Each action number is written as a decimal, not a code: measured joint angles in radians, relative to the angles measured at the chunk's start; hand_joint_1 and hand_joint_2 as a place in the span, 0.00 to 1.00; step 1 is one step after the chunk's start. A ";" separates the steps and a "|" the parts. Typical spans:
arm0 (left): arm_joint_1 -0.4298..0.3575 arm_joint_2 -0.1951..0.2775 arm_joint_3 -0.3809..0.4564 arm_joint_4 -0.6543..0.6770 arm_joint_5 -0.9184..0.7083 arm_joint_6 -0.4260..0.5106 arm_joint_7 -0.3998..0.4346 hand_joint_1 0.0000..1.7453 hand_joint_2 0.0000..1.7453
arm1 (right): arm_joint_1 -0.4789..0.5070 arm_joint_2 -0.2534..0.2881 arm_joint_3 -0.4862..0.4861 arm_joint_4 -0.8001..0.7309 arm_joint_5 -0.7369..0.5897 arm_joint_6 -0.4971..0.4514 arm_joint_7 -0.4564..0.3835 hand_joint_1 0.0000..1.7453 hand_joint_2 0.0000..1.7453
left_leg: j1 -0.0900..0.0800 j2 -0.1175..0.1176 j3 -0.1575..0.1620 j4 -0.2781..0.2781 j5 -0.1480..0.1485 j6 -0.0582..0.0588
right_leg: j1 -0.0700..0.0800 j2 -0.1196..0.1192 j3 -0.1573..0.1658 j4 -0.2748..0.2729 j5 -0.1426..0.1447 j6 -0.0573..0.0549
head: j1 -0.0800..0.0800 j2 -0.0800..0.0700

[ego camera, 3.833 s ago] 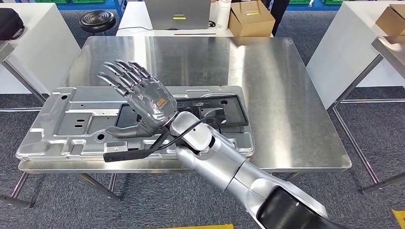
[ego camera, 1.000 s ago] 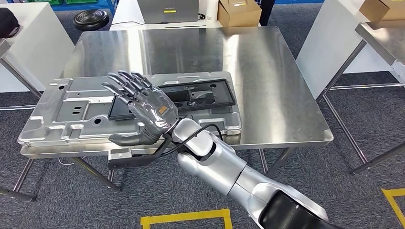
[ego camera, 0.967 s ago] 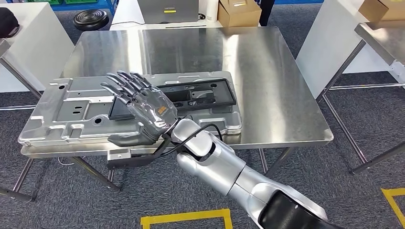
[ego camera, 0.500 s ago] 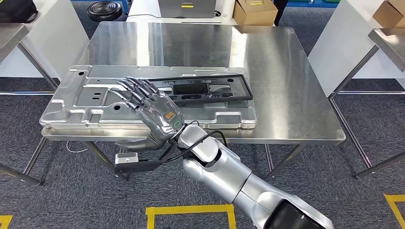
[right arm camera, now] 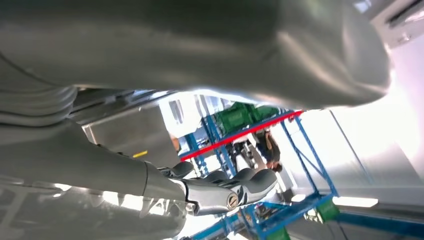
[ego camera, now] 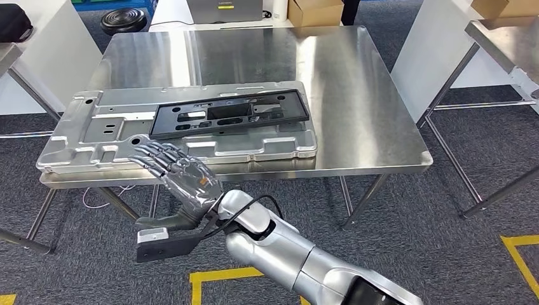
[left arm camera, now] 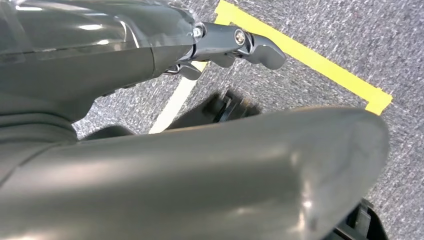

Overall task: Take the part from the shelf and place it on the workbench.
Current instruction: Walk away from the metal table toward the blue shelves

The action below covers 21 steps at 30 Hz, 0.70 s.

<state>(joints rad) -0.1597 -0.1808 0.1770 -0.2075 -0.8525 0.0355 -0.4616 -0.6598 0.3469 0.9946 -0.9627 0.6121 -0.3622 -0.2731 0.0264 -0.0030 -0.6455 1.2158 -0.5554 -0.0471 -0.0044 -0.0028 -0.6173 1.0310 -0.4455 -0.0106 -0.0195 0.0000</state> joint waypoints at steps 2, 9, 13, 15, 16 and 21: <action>-0.002 0.001 0.000 0.000 0.001 0.000 0.000 0.00 0.00 | 0.006 0.006 0.009 0.013 -0.029 0.014 -0.007 0.00 0.00 | 0.001 -0.001 0.067 -0.120 0.032 0.001 | 0.002 0.000 -0.012 0.012 0.003 0.008 | -0.008 0.000; 0.000 0.002 0.003 0.000 0.011 0.003 0.001 0.00 0.00 | 0.066 0.015 0.091 0.068 -0.215 0.031 -0.049 0.00 0.00 | 0.001 -0.002 0.054 -0.157 0.067 0.043 | -0.002 0.001 -0.055 0.088 -0.049 0.040 | 0.013 0.000; 0.002 0.002 0.012 0.000 0.017 0.007 0.001 0.00 0.00 | 0.102 0.014 0.132 0.088 -0.253 0.000 -0.073 0.00 0.00 | -0.001 0.003 0.024 -0.156 0.088 0.046 | -0.004 0.001 -0.109 0.282 -0.152 0.043 | 0.039 0.000; 0.002 0.002 0.016 0.000 0.018 0.010 0.002 0.00 0.00 | 0.118 0.015 0.150 0.094 -0.265 -0.007 -0.080 0.00 0.00 | 0.000 0.003 0.016 -0.156 0.096 0.042 | -0.004 0.001 -0.043 0.198 -0.114 0.041 | 0.048 0.000; 0.002 0.002 0.017 0.000 0.018 0.012 0.003 0.00 0.00 | 0.123 0.016 0.161 0.098 -0.271 -0.005 -0.079 0.00 0.00 | 0.000 0.003 0.014 -0.157 0.100 0.038 | -0.003 0.001 0.005 0.122 -0.094 0.039 | 0.053 0.000; 0.002 0.003 0.020 0.000 0.022 0.018 0.007 0.00 0.00 | 0.130 0.020 0.200 0.138 -0.383 0.079 -0.050 0.00 0.00 | 0.000 0.003 0.008 -0.164 0.122 0.007 | 0.008 0.003 0.071 -0.006 -0.060 0.021 | 0.053 0.000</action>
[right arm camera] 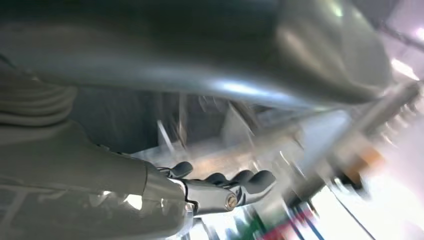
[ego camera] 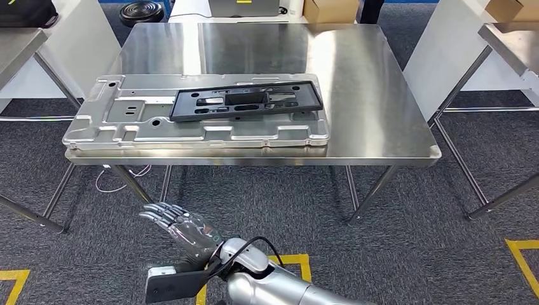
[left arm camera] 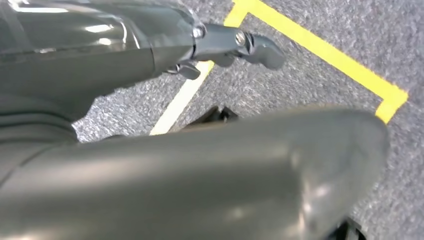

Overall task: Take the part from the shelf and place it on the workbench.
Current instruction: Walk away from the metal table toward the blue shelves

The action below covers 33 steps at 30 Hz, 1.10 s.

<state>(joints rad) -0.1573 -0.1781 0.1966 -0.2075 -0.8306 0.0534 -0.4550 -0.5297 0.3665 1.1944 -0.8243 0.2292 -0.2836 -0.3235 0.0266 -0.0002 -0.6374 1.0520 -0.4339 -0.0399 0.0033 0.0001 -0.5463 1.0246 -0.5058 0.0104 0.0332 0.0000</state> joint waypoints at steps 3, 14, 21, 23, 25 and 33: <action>0.001 0.001 0.004 0.000 0.002 -0.001 0.002 0.00 0.00 | 0.000 0.000 0.004 0.054 -0.174 0.135 0.041 0.00 0.00 | 0.001 -0.001 -0.025 0.057 -0.051 -0.009 | -0.005 -0.003 -0.013 -0.010 0.024 -0.022 | -0.014 0.000; 0.005 0.011 0.007 0.000 -0.002 -0.001 -0.009 0.00 0.00 | 0.005 -0.004 -0.004 0.267 -0.457 0.282 0.069 0.00 0.00 | -0.008 -0.005 0.085 -0.001 -0.083 0.008 | 0.001 -0.005 -0.082 0.014 0.073 -0.006 | -0.056 0.000; 0.027 0.032 0.014 0.000 0.005 0.016 -0.040 0.00 0.00 | 0.072 -0.077 -0.115 0.421 -0.610 0.434 -0.051 0.00 0.00 | -0.005 -0.003 0.043 -0.003 -0.042 0.047 | -0.008 -0.004 -0.163 0.228 -0.076 0.017 | -0.025 0.000; 0.035 0.040 0.019 0.001 0.009 0.021 -0.040 0.00 0.00 | 0.106 -0.113 -0.148 0.449 -0.624 0.442 -0.064 0.00 0.00 | -0.006 -0.003 0.028 -0.003 -0.032 0.046 | -0.008 -0.004 -0.160 0.266 -0.089 0.018 | -0.013 0.000; 0.039 0.043 0.023 0.001 0.014 0.034 -0.038 0.00 0.00 | 0.133 -0.146 -0.184 0.469 -0.664 0.426 -0.044 0.00 0.00 | -0.006 -0.001 0.019 -0.003 -0.023 0.042 | -0.008 -0.004 -0.081 0.158 -0.043 0.016 | -0.002 0.000; 0.069 0.068 0.061 0.001 0.047 0.101 -0.031 0.00 0.00 | 0.318 -0.320 -0.429 0.584 -0.832 0.040 0.189 0.00 1.00 | -0.008 -0.005 0.002 0.027 -0.041 0.009 | -0.006 -0.009 0.013 -0.027 0.015 -0.010 | -0.006 0.000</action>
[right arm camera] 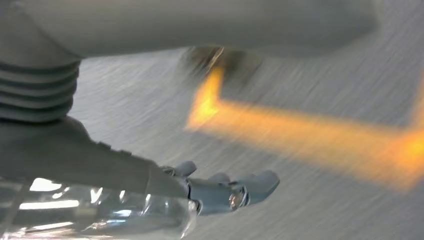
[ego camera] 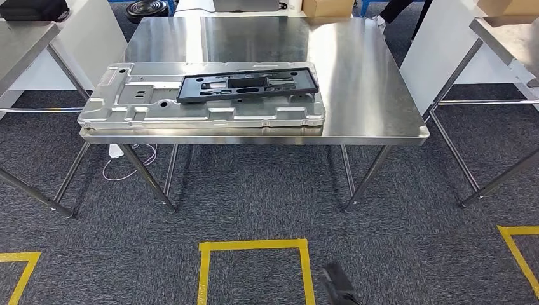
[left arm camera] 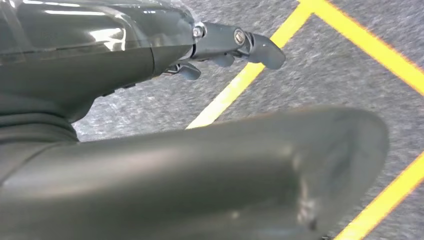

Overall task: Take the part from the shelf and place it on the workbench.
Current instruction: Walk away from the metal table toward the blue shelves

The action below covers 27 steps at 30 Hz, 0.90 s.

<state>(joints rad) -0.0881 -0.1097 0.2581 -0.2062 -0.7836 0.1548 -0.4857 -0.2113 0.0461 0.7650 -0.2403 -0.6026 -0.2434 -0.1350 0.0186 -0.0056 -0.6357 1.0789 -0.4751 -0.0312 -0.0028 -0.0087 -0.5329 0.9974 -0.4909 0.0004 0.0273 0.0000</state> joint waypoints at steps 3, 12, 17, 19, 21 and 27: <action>0.015 0.011 0.011 0.000 0.002 0.016 0.001 0.00 0.00 | 0.069 -0.032 -0.020 0.030 0.029 -0.139 0.081 0.00 1.00 | 0.000 0.001 -0.056 0.181 -0.123 -0.002 | 0.002 -0.001 -0.021 0.001 0.016 -0.014 | -0.023 0.000; 0.023 0.032 0.036 0.001 0.009 0.045 -0.026 0.00 0.00 | 0.133 -0.040 -0.027 0.053 0.029 -0.098 0.089 0.00 1.00 | -0.009 -0.001 0.122 -0.042 -0.067 0.018 | 0.003 -0.001 -0.071 0.030 0.049 0.015 | -0.038 0.000; 0.022 0.037 0.036 0.003 -0.002 0.045 -0.040 0.00 0.00 | 0.122 -0.020 -0.041 0.056 0.012 -0.067 0.017 0.00 1.00 | -0.004 0.005 0.077 -0.045 -0.023 0.045 | -0.005 0.001 -0.124 0.151 -0.064 0.035 | -0.017 0.000; 0.022 0.037 0.036 0.003 -0.008 0.044 -0.040 0.00 0.00 | 0.107 -0.013 -0.048 0.056 0.006 -0.062 0.005 0.00 1.00 | -0.004 0.009 0.052 -0.044 -0.006 0.045 | -0.007 0.001 -0.152 0.270 -0.134 0.038 | -0.005 0.000; 0.020 0.038 0.036 0.003 -0.014 0.044 -0.038 0.00 0.00 | 0.096 -0.009 -0.055 0.056 0.003 -0.066 0.005 0.00 1.00 | -0.004 0.011 0.031 -0.044 0.010 0.043 | -0.009 0.001 -0.122 0.282 -0.127 0.039 | 0.001 0.000; 0.019 0.038 0.036 0.003 -0.018 0.046 -0.039 0.00 0.00 | 0.090 -0.006 -0.058 0.056 0.014 -0.088 0.033 0.00 1.00 | -0.004 0.009 0.004 -0.046 0.053 0.012 | 0.000 0.005 0.085 -0.020 -0.065 0.026 | 0.010 0.000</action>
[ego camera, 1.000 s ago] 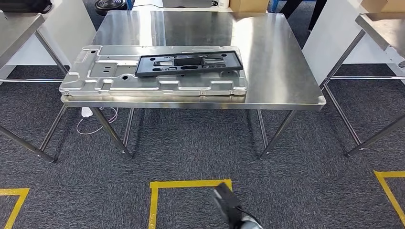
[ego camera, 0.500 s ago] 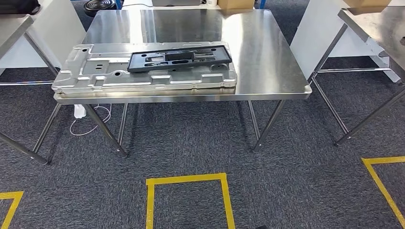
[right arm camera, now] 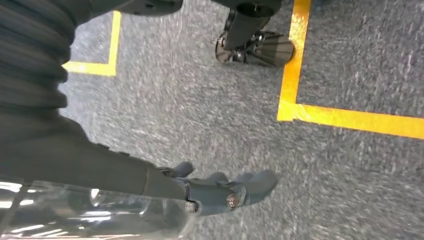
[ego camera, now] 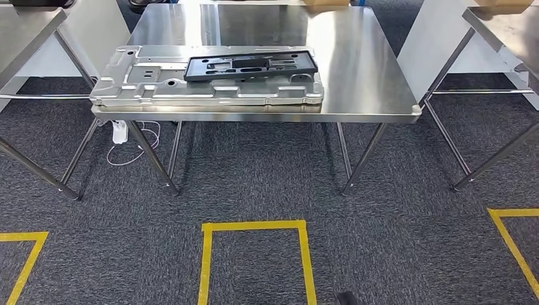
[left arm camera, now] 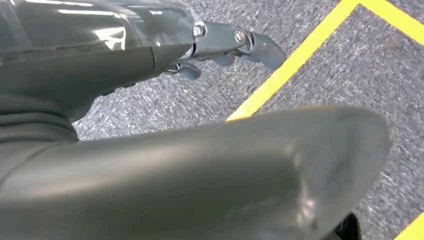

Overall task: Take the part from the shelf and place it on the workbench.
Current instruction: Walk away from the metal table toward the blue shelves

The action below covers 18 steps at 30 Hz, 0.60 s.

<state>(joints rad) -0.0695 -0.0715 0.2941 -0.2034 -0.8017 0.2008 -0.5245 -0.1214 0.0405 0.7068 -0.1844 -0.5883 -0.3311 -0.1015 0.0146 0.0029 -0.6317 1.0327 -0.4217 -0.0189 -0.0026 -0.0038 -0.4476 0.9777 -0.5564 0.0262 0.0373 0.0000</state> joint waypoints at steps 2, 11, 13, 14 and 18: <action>0.001 0.001 0.000 0.000 0.001 0.001 0.000 0.00 0.00 | 0.008 0.001 0.000 0.001 0.006 -0.011 0.014 0.00 1.00 | 0.002 -0.001 -0.003 -0.002 0.005 -0.012 | -0.001 -0.001 -0.016 -0.002 0.014 -0.015 | -0.004 0.000; 0.002 0.003 0.000 0.001 -0.009 -0.001 0.002 0.00 0.00 | 0.036 -0.008 0.000 0.006 0.002 -0.040 0.021 0.00 1.00 | 0.003 -0.002 0.044 0.165 -0.139 -0.015 | 0.005 -0.004 -0.111 0.014 0.082 -0.041 | -0.053 0.000; 0.000 0.003 -0.001 0.001 -0.018 -0.002 0.003 0.00 0.00 | 0.037 -0.011 0.000 0.006 -0.003 -0.040 0.016 0.00 1.00 | -0.001 -0.002 0.135 0.025 -0.123 -0.011 | 0.007 -0.004 -0.125 0.026 0.089 -0.034 | -0.059 0.000; 0.000 0.002 -0.001 0.001 -0.021 -0.002 0.005 0.00 0.00 | 0.036 -0.012 0.000 0.006 -0.004 -0.038 0.014 0.00 1.00 | -0.003 -0.002 0.155 -0.012 -0.126 -0.009 | 0.008 -0.004 -0.129 0.031 0.094 -0.029 | -0.060 0.000; 0.004 -0.002 -0.002 0.003 -0.026 -0.002 0.017 0.00 0.00 | 0.036 -0.012 0.000 0.007 -0.001 -0.029 -0.004 0.00 1.00 | -0.004 0.000 0.141 -0.026 -0.113 0.018 | 0.004 -0.003 -0.144 0.046 0.089 -0.006 | -0.055 0.000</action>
<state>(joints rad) -0.0655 -0.0731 0.2926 -0.2007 -0.8281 0.1990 -0.5071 -0.0858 0.0283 0.7070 -0.1779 -0.5896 -0.3598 -0.1060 0.0104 0.0027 -0.4905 1.0070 -0.5346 -0.0010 0.0010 -0.0070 -0.5921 1.0241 -0.4670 0.0201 -0.0172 0.0000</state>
